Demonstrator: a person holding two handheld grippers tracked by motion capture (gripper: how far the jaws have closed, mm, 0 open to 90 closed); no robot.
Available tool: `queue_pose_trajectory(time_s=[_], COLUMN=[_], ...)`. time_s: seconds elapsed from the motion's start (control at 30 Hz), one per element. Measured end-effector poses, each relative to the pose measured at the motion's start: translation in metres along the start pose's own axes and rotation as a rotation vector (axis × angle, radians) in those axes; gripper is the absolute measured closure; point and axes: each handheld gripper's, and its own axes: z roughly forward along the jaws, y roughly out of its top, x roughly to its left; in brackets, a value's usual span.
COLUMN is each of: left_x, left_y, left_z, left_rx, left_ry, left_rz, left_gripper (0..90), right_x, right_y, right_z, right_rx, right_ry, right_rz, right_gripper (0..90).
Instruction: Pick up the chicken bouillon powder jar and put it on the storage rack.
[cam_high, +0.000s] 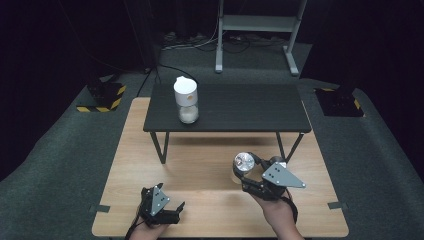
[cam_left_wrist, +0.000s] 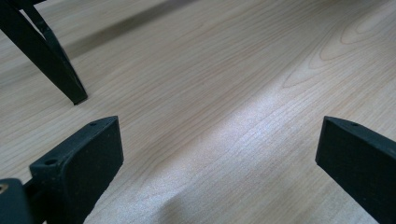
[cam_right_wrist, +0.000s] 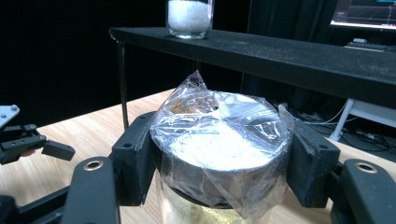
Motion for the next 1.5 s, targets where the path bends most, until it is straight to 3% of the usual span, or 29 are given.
queue_pose_trajectory(time_s=[1.5], left_x=[0.001], left_y=[-0.001], left_z=[-0.001], left_rx=[-0.008], left_ry=[-0.008], left_rz=[-0.008], left_gripper=[1.0], right_x=[-0.009], right_y=[0.053], right_z=[0.008], right_rx=[-0.109], right_ry=[-0.018], right_rz=[-0.014], right_gripper=[34.5])
